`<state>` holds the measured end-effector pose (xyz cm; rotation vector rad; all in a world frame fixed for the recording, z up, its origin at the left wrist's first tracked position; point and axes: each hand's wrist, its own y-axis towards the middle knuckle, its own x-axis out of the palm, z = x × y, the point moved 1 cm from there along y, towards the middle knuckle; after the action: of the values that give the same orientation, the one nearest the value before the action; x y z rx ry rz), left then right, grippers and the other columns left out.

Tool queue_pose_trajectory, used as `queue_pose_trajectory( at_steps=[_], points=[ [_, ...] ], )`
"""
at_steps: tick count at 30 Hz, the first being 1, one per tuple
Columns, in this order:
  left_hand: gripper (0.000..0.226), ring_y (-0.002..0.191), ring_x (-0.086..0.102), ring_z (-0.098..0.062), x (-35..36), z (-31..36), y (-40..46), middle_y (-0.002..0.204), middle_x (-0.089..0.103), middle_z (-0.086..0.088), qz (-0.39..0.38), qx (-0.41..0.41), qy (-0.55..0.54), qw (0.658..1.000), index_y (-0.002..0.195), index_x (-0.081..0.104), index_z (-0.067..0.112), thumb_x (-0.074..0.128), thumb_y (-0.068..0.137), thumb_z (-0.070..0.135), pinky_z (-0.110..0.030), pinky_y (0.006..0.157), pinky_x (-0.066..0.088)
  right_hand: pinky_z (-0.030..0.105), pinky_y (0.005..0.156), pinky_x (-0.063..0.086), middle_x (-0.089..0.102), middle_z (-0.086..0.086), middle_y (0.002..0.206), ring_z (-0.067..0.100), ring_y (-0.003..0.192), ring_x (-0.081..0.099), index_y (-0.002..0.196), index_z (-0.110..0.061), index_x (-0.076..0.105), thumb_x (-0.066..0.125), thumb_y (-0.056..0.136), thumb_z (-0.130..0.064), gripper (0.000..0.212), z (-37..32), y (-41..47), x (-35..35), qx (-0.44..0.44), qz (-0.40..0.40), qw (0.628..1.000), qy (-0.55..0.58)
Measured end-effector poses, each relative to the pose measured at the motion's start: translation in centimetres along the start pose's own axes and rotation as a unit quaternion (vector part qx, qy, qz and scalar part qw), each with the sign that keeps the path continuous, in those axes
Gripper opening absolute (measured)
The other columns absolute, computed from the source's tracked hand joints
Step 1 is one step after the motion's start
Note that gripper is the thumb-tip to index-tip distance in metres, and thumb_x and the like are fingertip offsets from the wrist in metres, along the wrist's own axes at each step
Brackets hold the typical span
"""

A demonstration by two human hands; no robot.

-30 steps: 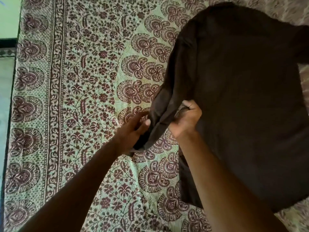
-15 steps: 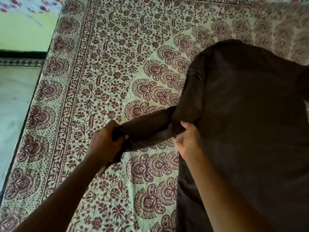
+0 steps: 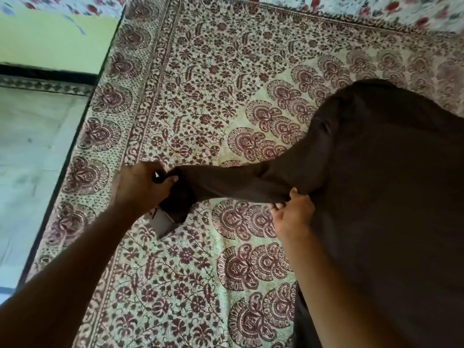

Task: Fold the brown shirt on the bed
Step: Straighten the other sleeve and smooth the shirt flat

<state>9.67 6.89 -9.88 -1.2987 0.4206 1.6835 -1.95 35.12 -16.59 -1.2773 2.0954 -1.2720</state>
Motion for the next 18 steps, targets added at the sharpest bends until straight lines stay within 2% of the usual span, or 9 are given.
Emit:
queue_pose_trajectory(
  at_steps=[2,4,6,8,11,13,15,18],
  points=[
    [0.012,0.064,0.058,-0.010,-0.6,-1.6,0.9,0.073,0.060,0.006,-0.025,-0.009,-0.029,0.999,0.096,0.072,0.023,0.072,0.092,0.035,-0.023,0.056,0.039,0.058,0.106,0.048,0.059,0.013,0.116,0.027,0.084,0.060,0.143,-0.008,0.047,0.042,0.107,-0.014,0.036,0.7,-0.5,1.3,-0.007,0.006,1.000,-0.029],
    [0.008,0.067,0.062,-0.016,-1.3,-2.9,1.8,0.072,0.063,0.004,-0.043,-0.014,-0.047,0.998,0.089,0.070,0.026,0.072,0.092,0.033,-0.023,0.055,0.038,0.048,0.087,0.055,0.057,0.011,0.095,0.023,0.071,0.056,0.127,-0.007,0.056,0.054,0.104,-0.017,0.025,1.6,-1.6,3.1,0.014,0.006,1.000,-0.020],
    [0.017,0.065,0.063,-0.017,-1.7,-4.3,2.5,0.068,0.063,0.004,-0.046,-0.015,-0.102,0.994,0.078,0.066,0.028,0.072,0.093,0.033,-0.023,0.054,0.037,0.043,0.073,0.054,0.062,0.014,0.102,0.026,0.081,0.063,0.116,-0.007,0.057,0.067,0.098,-0.020,0.024,2.6,-3.0,5.1,0.035,-0.034,0.998,-0.036],
    [0.019,0.068,0.066,-0.018,-2.3,-5.3,2.9,0.071,0.067,0.003,-0.033,-0.011,-0.152,0.988,0.076,0.066,0.028,0.072,0.093,0.034,-0.026,0.057,0.042,0.040,0.071,0.057,0.067,0.019,0.110,0.032,0.095,0.068,0.119,-0.004,0.056,0.075,0.091,-0.012,0.035,4.1,-4.2,6.8,0.047,-0.070,0.994,-0.075],
    [0.016,0.078,0.071,-0.015,-3.5,-7.4,4.4,0.078,0.074,0.008,-0.024,-0.012,-0.222,0.975,0.082,0.071,0.039,0.076,0.091,0.026,-0.032,0.072,0.053,0.042,0.078,0.058,0.069,0.018,0.100,0.032,0.096,0.068,0.105,-0.003,0.058,0.069,0.091,0.003,0.019,6.2,-5.5,9.5,0.062,-0.099,0.990,-0.079],
    [0.034,0.074,0.071,-0.006,-4.4,-8.5,5.6,0.076,0.075,0.013,-0.016,-0.008,-0.252,0.967,0.085,0.071,0.046,0.077,0.088,0.013,-0.031,0.073,0.056,0.039,0.068,0.059,0.070,0.016,0.103,0.028,0.095,0.067,0.113,-0.003,0.061,0.067,0.093,0.001,0.021,6.8,-5.8,11.1,0.067,-0.120,0.990,-0.037],
    [0.030,0.074,0.070,-0.012,-4.9,-9.5,7.0,0.075,0.073,0.013,0.002,-0.016,-0.234,0.972,0.086,0.068,0.040,0.076,0.089,0.011,-0.034,0.072,0.057,0.037,0.063,0.058,0.069,0.016,0.106,0.028,0.098,0.067,0.124,-0.002,0.060,0.065,0.096,-0.004,0.029,7.7,-5.5,12.5,0.069,-0.122,0.990,-0.013],
    [0.014,0.075,0.067,-0.026,-4.9,-10.9,8.8,0.074,0.064,0.009,-0.014,-0.019,-0.109,0.994,0.092,0.060,0.032,0.074,0.092,0.031,-0.041,0.070,0.058,0.038,0.064,0.056,0.068,0.016,0.100,0.026,0.086,0.066,0.119,-0.002,0.058,0.063,0.098,-0.008,0.022,9.2,-5.0,14.1,0.078,-0.080,0.992,-0.066]
  ],
)
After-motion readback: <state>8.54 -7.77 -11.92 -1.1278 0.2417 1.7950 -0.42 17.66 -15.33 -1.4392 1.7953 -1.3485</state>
